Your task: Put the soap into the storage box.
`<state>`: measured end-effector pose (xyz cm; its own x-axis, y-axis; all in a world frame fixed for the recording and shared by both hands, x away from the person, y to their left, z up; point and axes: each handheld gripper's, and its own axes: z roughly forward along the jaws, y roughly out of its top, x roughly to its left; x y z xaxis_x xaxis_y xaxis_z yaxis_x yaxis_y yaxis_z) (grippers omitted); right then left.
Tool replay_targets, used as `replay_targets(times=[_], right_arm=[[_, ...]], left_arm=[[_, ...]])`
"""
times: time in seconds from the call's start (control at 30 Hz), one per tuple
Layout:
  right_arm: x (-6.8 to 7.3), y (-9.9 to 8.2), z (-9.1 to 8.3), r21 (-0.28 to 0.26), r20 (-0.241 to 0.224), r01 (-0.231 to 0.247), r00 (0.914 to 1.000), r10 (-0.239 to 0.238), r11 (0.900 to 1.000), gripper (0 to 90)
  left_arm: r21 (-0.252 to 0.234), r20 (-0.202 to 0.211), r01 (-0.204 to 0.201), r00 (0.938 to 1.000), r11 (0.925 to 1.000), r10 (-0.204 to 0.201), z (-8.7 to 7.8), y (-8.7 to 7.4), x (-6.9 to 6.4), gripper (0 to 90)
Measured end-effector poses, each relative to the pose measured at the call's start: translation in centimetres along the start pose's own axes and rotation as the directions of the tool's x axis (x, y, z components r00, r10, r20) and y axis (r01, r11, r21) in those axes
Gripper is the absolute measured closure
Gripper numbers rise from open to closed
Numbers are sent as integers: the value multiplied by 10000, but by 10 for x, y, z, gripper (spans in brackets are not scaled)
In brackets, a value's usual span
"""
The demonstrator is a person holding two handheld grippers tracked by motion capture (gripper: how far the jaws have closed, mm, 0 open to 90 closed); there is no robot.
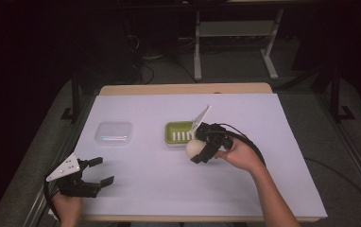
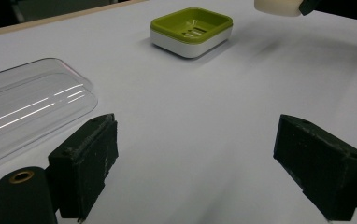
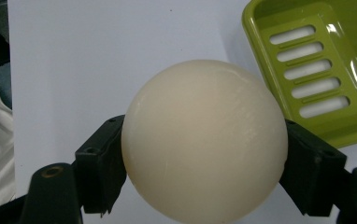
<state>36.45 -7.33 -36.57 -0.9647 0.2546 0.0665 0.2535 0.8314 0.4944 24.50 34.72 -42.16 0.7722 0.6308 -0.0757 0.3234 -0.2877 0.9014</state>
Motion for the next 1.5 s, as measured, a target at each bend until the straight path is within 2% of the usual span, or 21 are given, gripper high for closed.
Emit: replay_targets(times=[0.23,0.63,1.13,1.3,1.5], right_arm=[[-7,12,-2,-152,-30,87,10000,-88,9998,236],[-18,36,-4,3,42,146,9999,-146,9999,236],[-33,57,-1,112,53,197,9998,-198,9997,236],[-40,59,0,-181,48,110,9999,-109,9998,236],[-49,56,7,17,-4,-170,9999,170,9999,235]], left_arm=[[-35,-15,32,10000,10000,-32,-1,0,1,132],[-41,-1,7,10000,10000,-7,-1,0,1,132],[-108,6,62,10000,9999,-62,-1,0,1,132],[-143,6,82,10000,9999,-82,-1,0,0,131],[-108,14,29,10000,9999,-29,-1,0,1,132]])
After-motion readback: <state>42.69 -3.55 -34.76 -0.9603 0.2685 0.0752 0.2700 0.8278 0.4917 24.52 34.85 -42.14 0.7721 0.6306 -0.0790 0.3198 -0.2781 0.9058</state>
